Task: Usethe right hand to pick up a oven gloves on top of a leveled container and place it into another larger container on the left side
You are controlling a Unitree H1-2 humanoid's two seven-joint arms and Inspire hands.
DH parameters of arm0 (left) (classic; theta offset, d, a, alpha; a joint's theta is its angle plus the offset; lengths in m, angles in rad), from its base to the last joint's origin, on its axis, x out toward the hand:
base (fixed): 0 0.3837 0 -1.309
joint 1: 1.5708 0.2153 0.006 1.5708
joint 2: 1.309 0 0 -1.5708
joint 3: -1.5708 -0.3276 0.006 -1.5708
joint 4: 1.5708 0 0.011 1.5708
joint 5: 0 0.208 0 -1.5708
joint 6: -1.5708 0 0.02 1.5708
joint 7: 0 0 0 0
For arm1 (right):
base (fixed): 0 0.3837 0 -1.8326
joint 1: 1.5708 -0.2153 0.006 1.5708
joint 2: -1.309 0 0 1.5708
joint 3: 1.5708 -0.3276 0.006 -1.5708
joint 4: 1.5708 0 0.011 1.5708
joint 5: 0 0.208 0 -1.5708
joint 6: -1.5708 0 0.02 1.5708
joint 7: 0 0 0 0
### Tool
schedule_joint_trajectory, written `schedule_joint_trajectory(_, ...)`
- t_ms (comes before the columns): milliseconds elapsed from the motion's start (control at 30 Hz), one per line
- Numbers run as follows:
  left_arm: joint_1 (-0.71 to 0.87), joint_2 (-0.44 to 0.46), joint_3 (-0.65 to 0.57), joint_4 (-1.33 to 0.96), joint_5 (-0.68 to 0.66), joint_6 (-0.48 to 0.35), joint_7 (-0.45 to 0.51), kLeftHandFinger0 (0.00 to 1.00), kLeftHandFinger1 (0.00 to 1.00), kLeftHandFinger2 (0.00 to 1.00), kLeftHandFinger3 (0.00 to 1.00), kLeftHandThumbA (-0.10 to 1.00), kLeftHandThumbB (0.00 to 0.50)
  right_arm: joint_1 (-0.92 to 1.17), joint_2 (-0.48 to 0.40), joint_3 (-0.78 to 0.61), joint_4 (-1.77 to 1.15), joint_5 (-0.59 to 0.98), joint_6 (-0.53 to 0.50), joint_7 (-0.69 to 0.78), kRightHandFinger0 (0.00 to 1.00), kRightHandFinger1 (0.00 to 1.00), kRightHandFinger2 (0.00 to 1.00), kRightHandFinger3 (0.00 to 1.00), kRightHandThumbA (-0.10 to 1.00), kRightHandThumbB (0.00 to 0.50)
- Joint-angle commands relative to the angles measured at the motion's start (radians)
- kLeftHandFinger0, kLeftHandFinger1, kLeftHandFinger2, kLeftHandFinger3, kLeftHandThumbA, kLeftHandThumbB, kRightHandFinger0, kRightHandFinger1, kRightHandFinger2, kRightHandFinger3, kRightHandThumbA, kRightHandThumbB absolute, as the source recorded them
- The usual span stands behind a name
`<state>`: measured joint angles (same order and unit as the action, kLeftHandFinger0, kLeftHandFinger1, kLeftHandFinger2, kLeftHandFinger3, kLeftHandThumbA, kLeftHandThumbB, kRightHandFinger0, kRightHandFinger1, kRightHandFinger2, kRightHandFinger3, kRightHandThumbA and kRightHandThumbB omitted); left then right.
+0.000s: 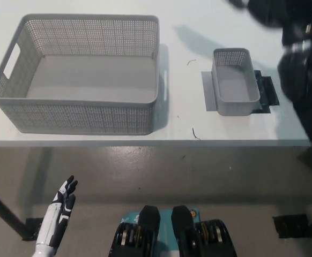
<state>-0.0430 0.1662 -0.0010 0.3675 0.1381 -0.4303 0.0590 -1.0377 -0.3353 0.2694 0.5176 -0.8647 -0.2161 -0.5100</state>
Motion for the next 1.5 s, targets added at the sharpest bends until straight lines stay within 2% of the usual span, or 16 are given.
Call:
schedule_joint_trajectory(0,0.001,0.022,-0.005,-0.033,0.008,-0.04,0.002,1.0,1.0,1.0,1.0,1.0,0.5,-0.095,-0.026,-0.012,-0.058,0.01,-0.098,-0.07,0.0,0.22,0.68,0.58,-0.1,0.26)
schedule_joint_trajectory(100,0.001,0.021,-0.004,-0.034,0.0,-0.04,-0.004,1.0,1.0,1.0,1.0,1.0,0.5,-0.113,-0.012,-0.006,-0.092,-0.007,-0.069,-0.047,0.0,0.21,0.66,0.53,-0.1,0.246)
schedule_joint_trajectory(300,0.02,0.022,-0.008,-0.036,0.004,-0.04,-0.003,1.0,1.0,1.0,1.0,1.0,0.5,-0.145,0.038,0.026,-0.105,-0.031,-0.08,-0.041,0.0,0.2,0.66,0.57,-0.1,0.255)
schedule_joint_trajectory(433,0.02,0.025,-0.013,-0.034,0.01,-0.04,-0.004,1.0,1.0,1.0,1.0,1.0,0.5,-0.182,0.084,0.057,-0.069,-0.048,-0.069,-0.026,0.0,0.11,0.55,0.53,-0.1,0.232)
schedule_joint_trajectory(533,0.018,0.028,-0.016,-0.034,0.021,-0.04,0.0,1.0,1.0,1.0,1.0,1.0,0.5,-0.229,0.129,0.098,0.035,-0.075,-0.094,-0.083,0.0,0.02,0.5,0.44,-0.1,0.251)
schedule_joint_trajectory(600,0.017,0.03,-0.016,-0.034,0.014,-0.04,-0.005,1.0,1.0,1.0,1.0,1.0,0.5,-0.254,0.152,0.122,0.094,-0.083,-0.098,-0.097,0.0,0.01,0.51,0.41,-0.1,0.238)
schedule_joint_trajectory(733,0.014,0.031,-0.018,-0.037,0.009,-0.04,-0.014,1.0,1.0,1.0,1.0,1.0,0.5,-0.32,0.225,0.178,0.241,-0.099,-0.089,-0.143,0.0,0.04,0.54,0.4,-0.1,0.282)
schedule_joint_trajectory(767,0.012,0.031,-0.019,-0.036,0.009,-0.04,-0.016,1.0,1.0,1.0,1.0,1.0,0.5,-0.327,0.231,0.185,0.258,-0.1,-0.088,-0.15,0.0,0.04,0.52,0.28,-0.1,0.287)
schedule_joint_trajectory(800,0.009,0.031,-0.02,-0.035,0.011,-0.04,-0.016,1.0,1.0,1.0,1.0,1.0,0.5,-0.356,0.262,0.216,0.311,-0.125,-0.069,-0.167,0.0,0.06,0.52,0.23,-0.1,0.231)
schedule_joint_trajectory(900,0.005,0.034,-0.023,-0.036,0.02,-0.04,-0.014,1.0,1.0,1.0,1.0,1.0,0.5,-0.397,0.315,0.237,0.407,-0.104,-0.075,-0.177,0.0,0.04,0.5,0.19,-0.1,0.22)
schedule_joint_trajectory(1067,0.0,0.033,-0.021,-0.041,0.016,-0.035,-0.022,1.0,1.0,1.0,1.0,1.0,0.5,-0.453,0.407,0.249,0.587,-0.064,-0.101,-0.206,0.0,0.02,0.51,0.24,-0.1,0.205)
schedule_joint_trajectory(1267,-0.01,0.04,-0.023,-0.043,0.016,-0.031,-0.031,1.0,1.0,1.0,1.0,1.0,0.5,-0.483,0.469,0.265,0.737,-0.054,-0.059,-0.211,0.0,0.0,0.42,0.15,-0.1,0.187)
schedule_joint_trajectory(1333,-0.017,0.043,-0.024,-0.031,0.012,-0.039,-0.035,1.0,1.0,1.0,1.0,1.0,0.5,-0.484,0.48,0.25,0.766,-0.022,-0.089,-0.171,0.0,0.0,0.42,0.21,-0.1,0.196)
schedule_joint_trajectory(1367,-0.018,0.043,-0.022,-0.034,0.016,-0.038,-0.036,1.0,1.0,1.0,1.0,1.0,0.5,-0.485,0.488,0.252,0.785,-0.018,-0.082,-0.145,0.0,0.0,0.29,0.39,-0.1,0.292)
schedule_joint_trajectory(1433,-0.02,0.044,-0.024,-0.036,0.02,-0.032,-0.037,1.0,1.0,1.0,1.0,1.0,0.5,-0.487,0.502,0.263,0.811,-0.021,-0.035,-0.115,0.0,0.0,0.23,0.36,-0.09,0.303)
schedule_joint_trajectory(1467,-0.024,0.044,-0.025,-0.037,0.022,-0.029,-0.038,1.0,1.0,1.0,1.0,1.0,0.5,-0.49,0.505,0.266,0.819,-0.021,-0.008,-0.09,0.0,0.01,0.23,0.35,0.04,0.27)
